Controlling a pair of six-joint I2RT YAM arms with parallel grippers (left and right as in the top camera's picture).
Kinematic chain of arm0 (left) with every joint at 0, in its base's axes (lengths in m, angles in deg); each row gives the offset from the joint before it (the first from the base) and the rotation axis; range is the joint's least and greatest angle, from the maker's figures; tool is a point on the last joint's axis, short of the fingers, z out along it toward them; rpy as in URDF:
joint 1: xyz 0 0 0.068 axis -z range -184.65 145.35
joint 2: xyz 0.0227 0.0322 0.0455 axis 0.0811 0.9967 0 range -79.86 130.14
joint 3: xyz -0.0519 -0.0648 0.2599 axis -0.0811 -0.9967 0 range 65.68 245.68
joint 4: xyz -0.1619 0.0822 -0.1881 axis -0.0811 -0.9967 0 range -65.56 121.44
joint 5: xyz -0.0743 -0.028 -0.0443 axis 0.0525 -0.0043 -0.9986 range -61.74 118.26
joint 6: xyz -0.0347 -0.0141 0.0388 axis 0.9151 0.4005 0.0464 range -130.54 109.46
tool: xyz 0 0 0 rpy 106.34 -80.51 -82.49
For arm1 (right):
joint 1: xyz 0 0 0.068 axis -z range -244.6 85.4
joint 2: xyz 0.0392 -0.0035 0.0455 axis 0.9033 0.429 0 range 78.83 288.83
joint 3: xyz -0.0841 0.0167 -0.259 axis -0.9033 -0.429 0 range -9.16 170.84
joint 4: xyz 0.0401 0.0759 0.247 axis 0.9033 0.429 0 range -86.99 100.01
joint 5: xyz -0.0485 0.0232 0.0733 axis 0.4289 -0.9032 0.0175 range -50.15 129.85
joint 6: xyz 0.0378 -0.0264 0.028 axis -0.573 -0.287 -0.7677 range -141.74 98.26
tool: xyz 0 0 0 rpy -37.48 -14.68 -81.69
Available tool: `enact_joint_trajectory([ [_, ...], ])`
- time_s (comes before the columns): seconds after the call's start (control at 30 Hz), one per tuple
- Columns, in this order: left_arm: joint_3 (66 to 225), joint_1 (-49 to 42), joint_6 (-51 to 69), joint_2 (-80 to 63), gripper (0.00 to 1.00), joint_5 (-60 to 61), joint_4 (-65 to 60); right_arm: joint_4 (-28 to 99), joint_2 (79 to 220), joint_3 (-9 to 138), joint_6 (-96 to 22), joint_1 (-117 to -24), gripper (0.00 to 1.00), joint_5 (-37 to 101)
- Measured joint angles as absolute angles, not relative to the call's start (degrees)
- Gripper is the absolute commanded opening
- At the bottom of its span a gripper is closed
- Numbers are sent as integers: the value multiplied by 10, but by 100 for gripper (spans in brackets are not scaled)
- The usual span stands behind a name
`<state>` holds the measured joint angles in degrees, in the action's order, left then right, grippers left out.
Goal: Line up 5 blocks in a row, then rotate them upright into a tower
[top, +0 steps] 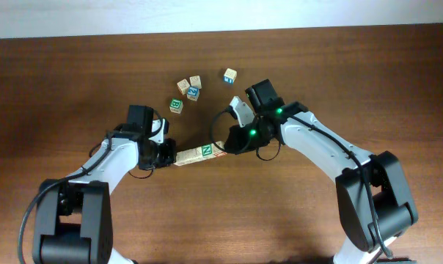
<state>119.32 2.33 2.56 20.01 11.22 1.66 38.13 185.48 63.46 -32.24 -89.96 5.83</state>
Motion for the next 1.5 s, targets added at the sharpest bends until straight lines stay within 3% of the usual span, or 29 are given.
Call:
enact_joint_trajectory([
  [0.87,1188,20,27,201,0,144,15,346,1826,673,-353,-960,4,46],
  [1.5,1188,28,28,201,0,67,21,293,1827,688,-406,-1013,4,42],
])
